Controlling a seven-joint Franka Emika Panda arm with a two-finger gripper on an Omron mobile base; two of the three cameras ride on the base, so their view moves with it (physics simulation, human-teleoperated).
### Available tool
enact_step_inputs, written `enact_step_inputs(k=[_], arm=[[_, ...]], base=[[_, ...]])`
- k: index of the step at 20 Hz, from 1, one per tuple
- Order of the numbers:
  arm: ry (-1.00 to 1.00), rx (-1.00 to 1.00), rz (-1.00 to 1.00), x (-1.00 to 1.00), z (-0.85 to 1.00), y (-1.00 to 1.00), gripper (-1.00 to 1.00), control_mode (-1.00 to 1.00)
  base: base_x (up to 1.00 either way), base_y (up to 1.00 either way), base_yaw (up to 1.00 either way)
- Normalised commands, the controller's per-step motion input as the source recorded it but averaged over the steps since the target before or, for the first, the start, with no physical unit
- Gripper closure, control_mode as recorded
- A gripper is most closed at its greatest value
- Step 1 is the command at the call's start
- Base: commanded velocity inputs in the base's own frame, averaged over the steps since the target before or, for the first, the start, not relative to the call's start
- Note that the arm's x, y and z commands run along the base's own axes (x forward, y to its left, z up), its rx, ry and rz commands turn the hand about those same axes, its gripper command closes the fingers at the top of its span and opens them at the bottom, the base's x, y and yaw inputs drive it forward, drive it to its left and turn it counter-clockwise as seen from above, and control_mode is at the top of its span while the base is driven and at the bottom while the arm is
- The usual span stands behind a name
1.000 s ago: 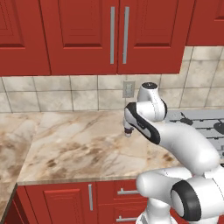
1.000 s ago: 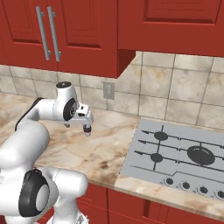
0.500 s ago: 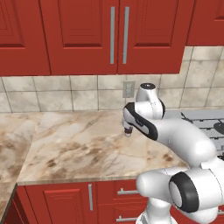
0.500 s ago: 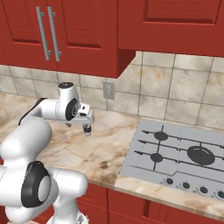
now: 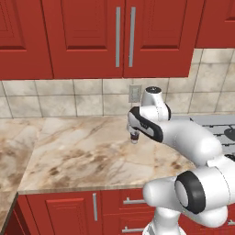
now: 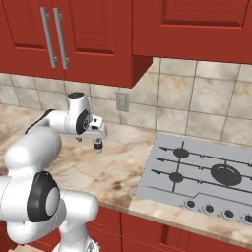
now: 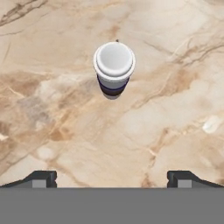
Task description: Move the drinks to the dining counter.
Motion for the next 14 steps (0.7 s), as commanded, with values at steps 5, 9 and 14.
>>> enact_step_inputs(k=[5, 9, 14], arm=[[0.00, 0.00, 0.00, 0.17, -0.06, 0.00, -1.00, -1.00], [0.00, 0.00, 0.00, 0.17, -0.07, 0.00, -1.00, -1.00], [0.00, 0.00, 0.00, 0.15, -0.05, 0.00, -1.00, -1.00]], base=[[0.00, 0.00, 0.00], [0.00, 0.00, 0.00], [0.00, 0.00, 0.00]])
